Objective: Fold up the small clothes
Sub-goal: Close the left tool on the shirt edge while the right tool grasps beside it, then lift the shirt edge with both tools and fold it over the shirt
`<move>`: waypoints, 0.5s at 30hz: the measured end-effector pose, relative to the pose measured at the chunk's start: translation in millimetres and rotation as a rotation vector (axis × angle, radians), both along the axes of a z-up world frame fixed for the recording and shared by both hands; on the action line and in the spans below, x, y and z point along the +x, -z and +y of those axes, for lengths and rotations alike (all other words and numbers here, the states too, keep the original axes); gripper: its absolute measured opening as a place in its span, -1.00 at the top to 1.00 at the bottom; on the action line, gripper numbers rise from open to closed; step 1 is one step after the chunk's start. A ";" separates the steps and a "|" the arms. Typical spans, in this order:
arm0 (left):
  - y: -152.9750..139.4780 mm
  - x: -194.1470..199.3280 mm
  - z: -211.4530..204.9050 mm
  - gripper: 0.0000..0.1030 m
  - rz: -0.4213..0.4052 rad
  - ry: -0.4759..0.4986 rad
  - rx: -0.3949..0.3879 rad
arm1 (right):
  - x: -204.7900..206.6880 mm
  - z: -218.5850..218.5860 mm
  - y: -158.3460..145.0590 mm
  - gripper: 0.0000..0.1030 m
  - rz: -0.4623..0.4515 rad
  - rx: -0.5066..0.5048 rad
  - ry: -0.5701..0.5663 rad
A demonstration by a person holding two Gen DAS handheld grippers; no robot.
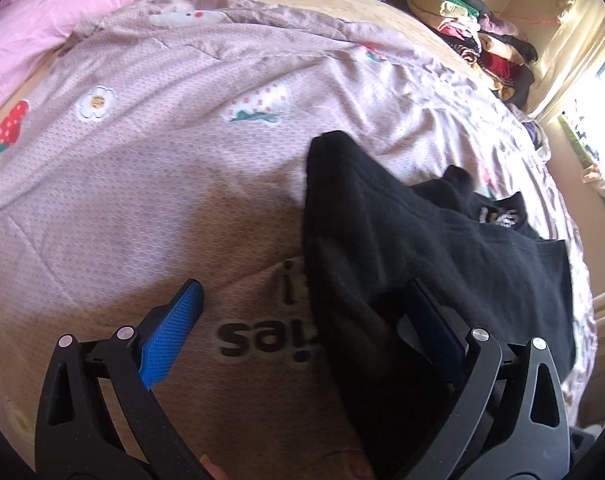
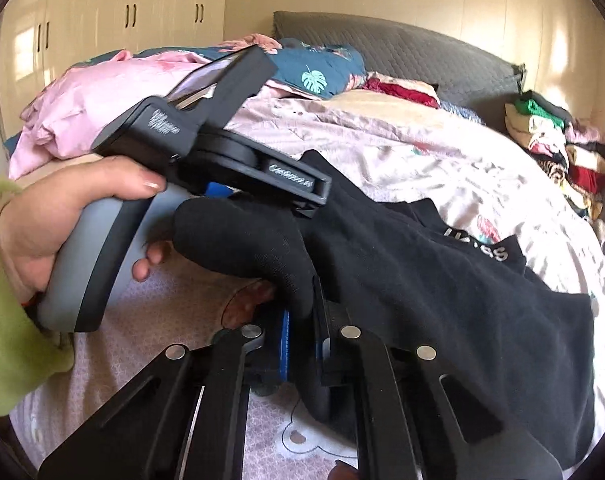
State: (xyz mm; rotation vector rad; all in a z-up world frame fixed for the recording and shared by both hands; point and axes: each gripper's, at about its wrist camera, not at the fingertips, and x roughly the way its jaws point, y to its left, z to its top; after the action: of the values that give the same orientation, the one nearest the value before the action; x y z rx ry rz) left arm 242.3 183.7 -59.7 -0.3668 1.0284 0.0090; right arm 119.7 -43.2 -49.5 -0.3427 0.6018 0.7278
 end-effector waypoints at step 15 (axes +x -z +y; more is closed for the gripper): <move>-49.0 5.8 -64.0 0.69 -0.125 0.098 -0.042 | -10.2 -55.1 -25.9 0.87 -0.032 0.116 0.112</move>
State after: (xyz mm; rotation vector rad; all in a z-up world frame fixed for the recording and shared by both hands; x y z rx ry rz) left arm 248.2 119.7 -10.8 -0.3502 0.9231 -0.1226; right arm 109.6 -98.2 -23.6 -0.2113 0.5418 0.6457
